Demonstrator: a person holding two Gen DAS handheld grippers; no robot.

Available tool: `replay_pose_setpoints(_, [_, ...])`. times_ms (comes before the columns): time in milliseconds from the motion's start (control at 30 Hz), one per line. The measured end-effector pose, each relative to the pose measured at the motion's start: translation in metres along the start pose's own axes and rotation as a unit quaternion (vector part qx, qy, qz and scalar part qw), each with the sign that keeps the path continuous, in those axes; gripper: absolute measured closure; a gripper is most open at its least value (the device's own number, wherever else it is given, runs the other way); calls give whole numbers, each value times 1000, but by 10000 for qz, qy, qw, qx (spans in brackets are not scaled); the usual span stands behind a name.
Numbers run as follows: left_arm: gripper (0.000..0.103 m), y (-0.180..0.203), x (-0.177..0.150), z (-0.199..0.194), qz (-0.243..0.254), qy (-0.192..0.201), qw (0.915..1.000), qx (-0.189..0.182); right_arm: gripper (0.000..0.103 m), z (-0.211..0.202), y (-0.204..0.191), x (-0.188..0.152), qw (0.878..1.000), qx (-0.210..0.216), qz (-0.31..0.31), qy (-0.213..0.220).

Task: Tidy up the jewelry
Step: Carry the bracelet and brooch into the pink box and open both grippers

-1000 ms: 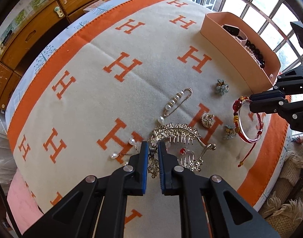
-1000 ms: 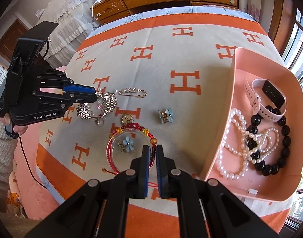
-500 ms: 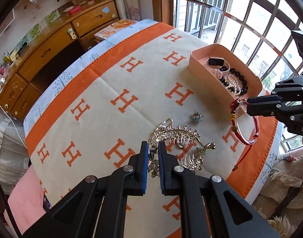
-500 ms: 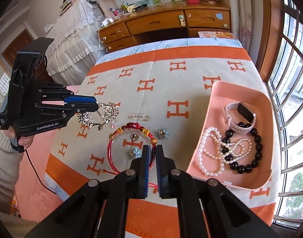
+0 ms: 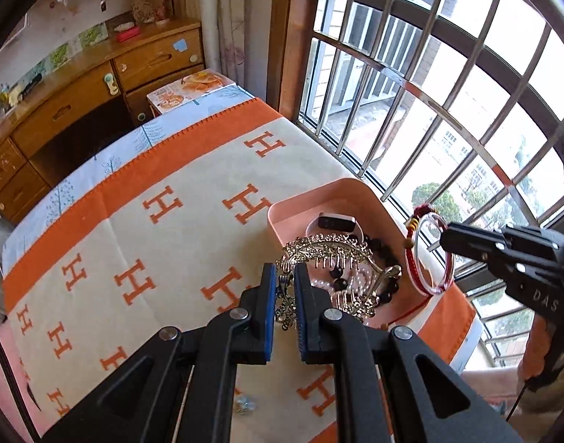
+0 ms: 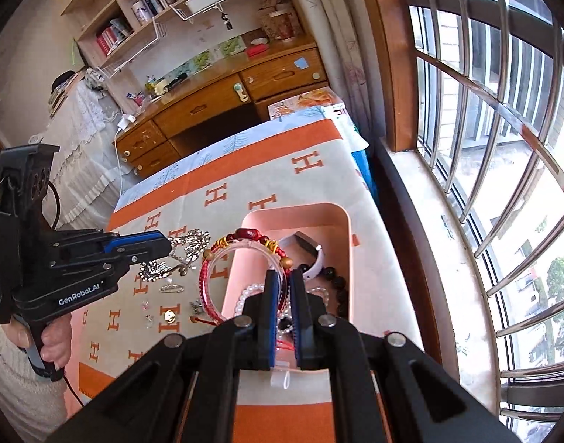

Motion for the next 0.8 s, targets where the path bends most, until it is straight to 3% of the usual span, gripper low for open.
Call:
replay_pose_setpoints(167, [96,14,7,43,-629,-287,9976,22,97,15,20,-9,9997,-36,200,-160])
replay_pose_setpoints(300, [96,19,14,61,-1095,-313,9933,-169,97,31,29,-20,9990,-64,305,-332])
replay_pose_setpoints(567, [96,23,27,51,-1514,-173,9873,-450,97,58,43,-40,9967,-17,525,-624])
replay_pose_setpoints(700, [96,29,34,34,-1488,-26,9870,-611,97,68,45,-42,9964,-19,538,-657])
replay_pose_setpoints(800, [96,32,36,27,-1355,79,9896,-486,97,72,41,-44,9963,-88,427,-737])
Point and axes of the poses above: each gripper's, at about its wrist camera, not at the fingertips, and z roughly the way its jaws point, y to its right, x to its top, the point moved 8 cm from there along z, roughly the way its jaws point, and after that the axes turned 12 degrees about x, right-handed, at the moved point
